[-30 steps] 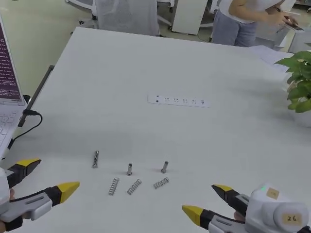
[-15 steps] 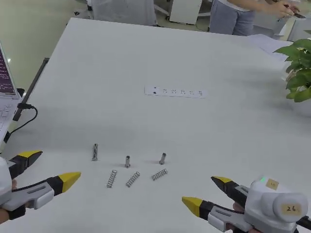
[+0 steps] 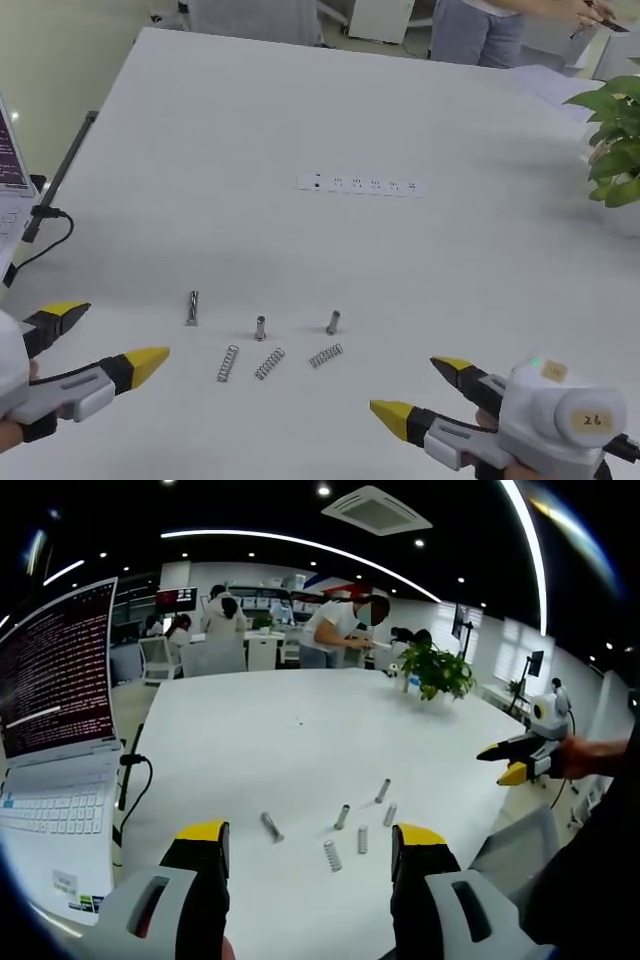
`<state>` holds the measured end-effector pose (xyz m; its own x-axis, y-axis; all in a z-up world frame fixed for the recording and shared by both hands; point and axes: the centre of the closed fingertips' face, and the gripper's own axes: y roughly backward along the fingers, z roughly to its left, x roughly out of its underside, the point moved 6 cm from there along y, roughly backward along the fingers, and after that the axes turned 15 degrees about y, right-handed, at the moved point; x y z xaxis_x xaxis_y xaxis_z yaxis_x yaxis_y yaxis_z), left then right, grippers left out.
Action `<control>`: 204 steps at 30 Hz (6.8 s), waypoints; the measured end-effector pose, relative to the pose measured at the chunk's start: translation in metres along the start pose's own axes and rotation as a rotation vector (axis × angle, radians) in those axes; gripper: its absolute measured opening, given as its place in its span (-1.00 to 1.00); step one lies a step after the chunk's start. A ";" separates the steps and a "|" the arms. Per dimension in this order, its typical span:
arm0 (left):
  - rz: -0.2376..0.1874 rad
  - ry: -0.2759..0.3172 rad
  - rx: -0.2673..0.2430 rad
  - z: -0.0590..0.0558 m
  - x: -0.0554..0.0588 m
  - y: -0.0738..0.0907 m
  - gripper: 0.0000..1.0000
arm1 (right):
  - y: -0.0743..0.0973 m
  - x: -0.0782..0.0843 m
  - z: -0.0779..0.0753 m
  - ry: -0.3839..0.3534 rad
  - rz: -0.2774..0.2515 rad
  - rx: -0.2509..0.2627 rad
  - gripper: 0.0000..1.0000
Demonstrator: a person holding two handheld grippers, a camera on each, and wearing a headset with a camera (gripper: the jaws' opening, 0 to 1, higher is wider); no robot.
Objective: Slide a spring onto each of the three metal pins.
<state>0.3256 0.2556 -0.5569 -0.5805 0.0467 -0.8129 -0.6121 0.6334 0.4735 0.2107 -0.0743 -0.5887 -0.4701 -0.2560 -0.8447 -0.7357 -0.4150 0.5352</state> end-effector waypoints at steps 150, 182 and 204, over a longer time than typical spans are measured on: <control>0.179 0.019 -0.124 0.073 0.043 -0.184 -1.00 | 0.007 0.019 0.014 -0.041 0.077 0.008 0.26; 0.192 -0.031 -0.107 0.062 0.053 -0.163 -1.00 | 0.012 0.023 0.019 -0.044 0.062 0.016 0.26; 0.214 -0.071 -0.096 0.055 0.061 -0.154 -1.00 | 0.010 0.027 0.020 -0.042 0.060 0.002 0.26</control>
<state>0.4140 0.2039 -0.6981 -0.6651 0.2282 -0.7110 -0.5294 0.5275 0.6645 0.1807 -0.0679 -0.6056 -0.5333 -0.2430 -0.8103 -0.7069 -0.3981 0.5846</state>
